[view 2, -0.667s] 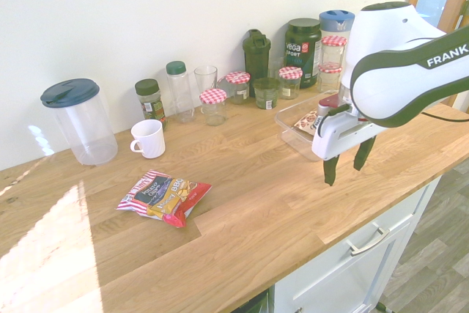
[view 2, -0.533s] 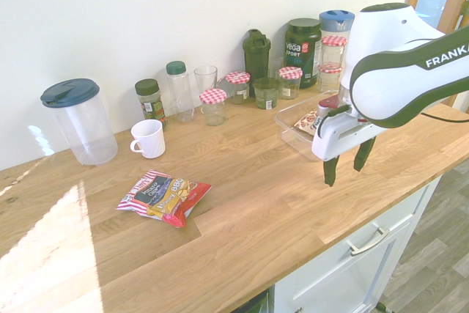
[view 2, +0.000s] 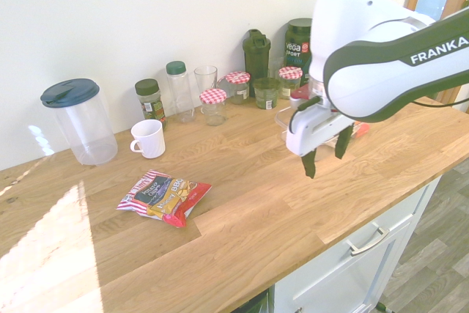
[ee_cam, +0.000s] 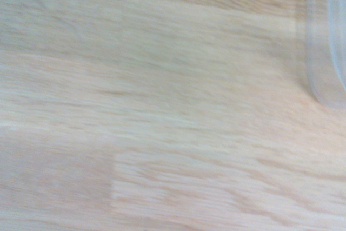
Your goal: Put the chip bag into the container
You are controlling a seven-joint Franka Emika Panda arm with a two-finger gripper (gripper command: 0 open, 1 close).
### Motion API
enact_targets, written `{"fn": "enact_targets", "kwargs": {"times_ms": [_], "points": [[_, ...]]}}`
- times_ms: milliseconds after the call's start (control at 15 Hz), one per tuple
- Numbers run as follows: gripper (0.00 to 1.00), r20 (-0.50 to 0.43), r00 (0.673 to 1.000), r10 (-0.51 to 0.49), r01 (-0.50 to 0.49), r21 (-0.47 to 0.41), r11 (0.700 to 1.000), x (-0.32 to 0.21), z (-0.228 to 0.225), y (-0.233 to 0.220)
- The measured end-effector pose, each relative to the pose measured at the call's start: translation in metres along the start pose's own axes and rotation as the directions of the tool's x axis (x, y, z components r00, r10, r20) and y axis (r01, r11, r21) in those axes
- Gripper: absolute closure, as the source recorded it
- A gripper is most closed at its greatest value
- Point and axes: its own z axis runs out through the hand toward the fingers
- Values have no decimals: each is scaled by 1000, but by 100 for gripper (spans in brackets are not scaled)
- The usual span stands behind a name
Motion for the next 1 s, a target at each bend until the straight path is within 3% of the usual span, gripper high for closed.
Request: {"fn": "enact_targets", "kwargs": {"times_ms": [533,1000], "points": [[0,-113,962,-249,242,-76,967,-81,-44,-149],[0,-136,920,-368,342,-179,922,-154,11,-254]]}}
